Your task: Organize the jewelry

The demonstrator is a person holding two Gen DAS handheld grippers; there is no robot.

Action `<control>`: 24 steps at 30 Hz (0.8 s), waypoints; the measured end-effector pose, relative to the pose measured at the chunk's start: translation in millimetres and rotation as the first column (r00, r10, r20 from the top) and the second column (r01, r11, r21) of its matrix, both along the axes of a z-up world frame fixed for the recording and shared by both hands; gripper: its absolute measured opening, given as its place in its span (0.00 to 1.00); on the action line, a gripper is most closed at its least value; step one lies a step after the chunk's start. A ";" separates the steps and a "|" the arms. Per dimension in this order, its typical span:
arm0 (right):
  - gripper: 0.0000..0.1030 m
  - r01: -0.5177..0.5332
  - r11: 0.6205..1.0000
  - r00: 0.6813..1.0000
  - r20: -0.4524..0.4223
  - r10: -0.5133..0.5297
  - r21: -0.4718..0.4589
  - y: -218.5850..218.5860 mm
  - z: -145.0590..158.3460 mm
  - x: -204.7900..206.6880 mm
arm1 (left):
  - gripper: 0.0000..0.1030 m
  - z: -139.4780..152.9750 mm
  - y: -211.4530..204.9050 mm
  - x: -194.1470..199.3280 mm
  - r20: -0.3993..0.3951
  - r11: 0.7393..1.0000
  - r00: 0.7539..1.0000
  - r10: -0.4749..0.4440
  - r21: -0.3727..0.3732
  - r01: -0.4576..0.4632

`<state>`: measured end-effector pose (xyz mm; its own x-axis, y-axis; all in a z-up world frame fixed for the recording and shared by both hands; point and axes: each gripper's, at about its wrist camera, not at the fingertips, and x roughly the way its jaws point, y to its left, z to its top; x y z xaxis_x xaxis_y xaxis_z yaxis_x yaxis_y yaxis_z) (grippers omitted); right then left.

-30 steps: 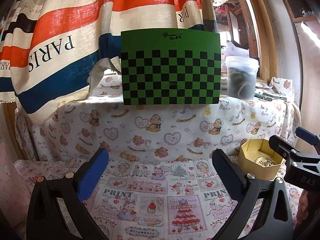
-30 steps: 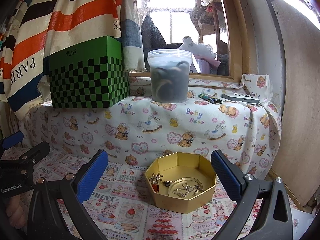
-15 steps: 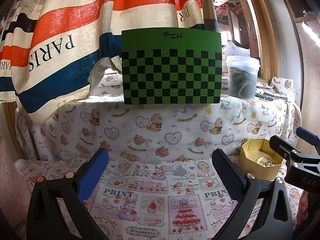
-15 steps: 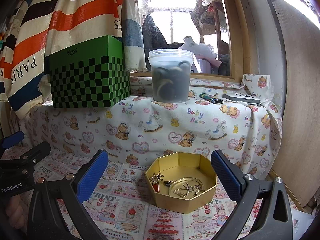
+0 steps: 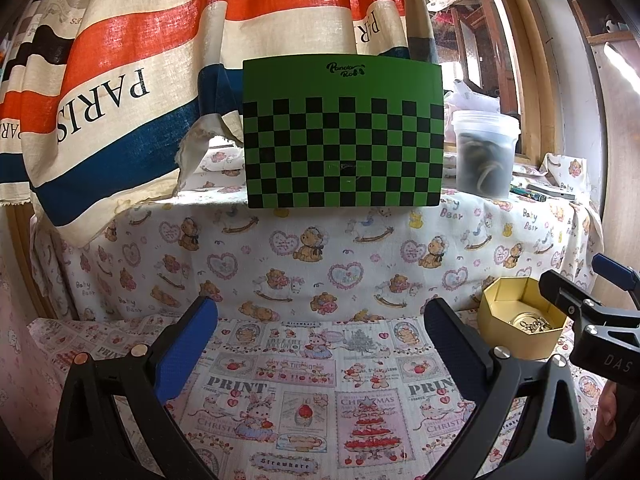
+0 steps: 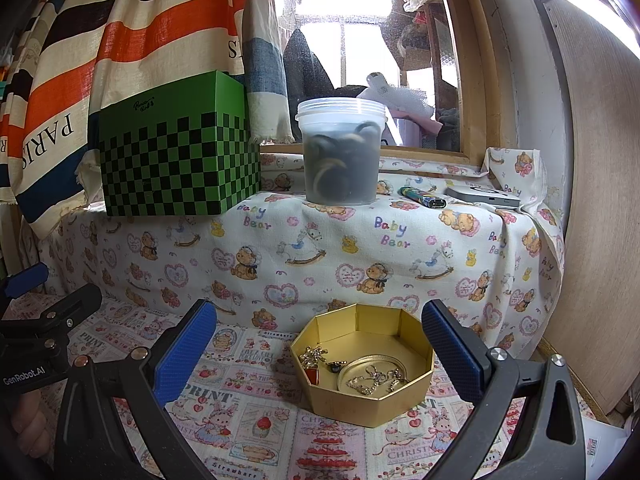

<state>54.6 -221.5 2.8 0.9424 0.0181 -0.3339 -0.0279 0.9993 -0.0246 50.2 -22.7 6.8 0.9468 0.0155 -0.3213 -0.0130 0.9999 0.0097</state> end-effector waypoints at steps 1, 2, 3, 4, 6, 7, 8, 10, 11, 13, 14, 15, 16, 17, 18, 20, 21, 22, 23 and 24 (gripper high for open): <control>1.00 0.000 1.000 1.000 0.000 0.000 0.000 0.0 0.0 0.1 | 0.99 0.0 0.0 -0.1 0.000 1.000 1.000 0.000 0.000 0.000; 1.00 0.000 1.000 1.000 0.000 0.000 0.000 0.1 0.0 0.0 | 0.99 -0.1 0.0 -0.1 0.000 1.000 1.000 -0.001 0.000 0.001; 1.00 0.000 1.000 1.000 0.000 0.000 0.000 0.1 0.0 0.0 | 0.99 -0.1 0.0 0.0 0.000 1.000 1.000 -0.001 0.000 0.001; 1.00 0.000 1.000 1.000 0.000 0.000 0.000 0.0 0.0 0.0 | 0.99 -0.1 0.0 -0.3 -0.001 1.000 1.000 -0.001 0.000 0.001; 1.00 0.000 1.000 1.000 0.000 0.000 0.000 0.1 0.0 0.0 | 0.99 -0.3 -0.1 0.4 -0.004 1.000 1.000 -0.002 0.000 0.002; 1.00 0.000 1.000 1.000 0.000 0.000 0.000 0.1 0.0 0.0 | 0.99 -0.1 -0.2 0.2 -0.005 1.000 1.000 0.000 -0.001 0.000; 1.00 0.000 1.000 1.000 0.000 0.000 0.000 0.0 0.1 0.0 | 0.99 -0.1 0.0 0.3 -0.004 1.000 1.000 0.001 -0.002 -0.001; 1.00 0.000 1.000 1.000 0.000 0.000 0.000 0.0 0.1 0.1 | 0.99 0.0 0.0 -0.1 -0.002 1.000 1.000 0.002 -0.002 -0.002; 1.00 0.000 1.000 1.000 0.000 0.000 0.000 0.0 0.0 0.1 | 0.99 0.0 -0.2 -0.2 -0.002 1.000 1.000 0.002 -0.002 -0.002; 1.00 0.000 1.000 1.000 0.000 0.000 0.000 -0.1 0.0 0.1 | 0.99 -0.1 -0.3 -0.1 -0.001 1.000 1.000 0.002 -0.001 -0.002; 1.00 0.000 1.000 1.000 0.000 0.000 0.000 -0.1 0.1 0.1 | 0.99 -0.1 -0.2 -0.1 -0.001 1.000 1.000 0.002 -0.002 -0.002; 1.00 0.000 1.000 1.000 0.000 0.000 0.000 -0.1 0.0 0.1 | 0.99 -0.1 -0.2 0.0 -0.001 1.000 1.000 0.002 -0.003 -0.002; 1.00 0.000 1.000 1.000 0.000 0.000 0.000 -0.1 0.0 0.2 | 0.99 -0.2 -0.1 0.1 -0.002 1.000 1.000 0.002 -0.002 -0.002; 1.00 0.000 1.000 1.000 0.000 0.000 0.000 -0.1 0.0 0.2 | 0.99 -0.2 -0.4 0.2 -0.002 1.000 1.000 0.001 -0.002 -0.001; 1.00 0.000 1.000 1.000 0.000 0.000 0.000 -0.1 0.0 0.2 | 0.99 -0.2 -0.5 0.1 -0.002 1.000 1.000 0.001 -0.001 -0.001; 1.00 0.000 1.000 1.000 0.000 0.000 0.000 -0.2 0.0 0.3 | 0.99 -0.2 -0.2 0.2 -0.002 1.000 1.000 0.002 -0.002 -0.002; 1.00 0.000 1.000 1.000 0.000 0.000 0.000 -0.1 0.0 0.2 | 0.99 -0.2 -0.3 0.3 -0.002 1.000 1.000 0.002 -0.002 -0.002; 1.00 0.000 1.000 1.000 0.000 0.000 -0.001 -0.1 -0.1 0.1 | 0.99 -0.2 -0.2 0.2 -0.002 1.000 1.000 0.002 -0.002 -0.002; 1.00 0.000 1.000 1.000 0.000 0.000 0.000 -0.2 0.0 0.2 | 0.99 -0.2 -0.3 0.3 -0.002 1.000 1.000 0.002 -0.002 -0.002; 1.00 0.000 1.000 1.000 0.000 0.000 0.000 -0.1 -0.1 0.2 | 1.00 -0.2 -0.4 0.4 -0.002 1.000 1.000 0.002 -0.002 -0.002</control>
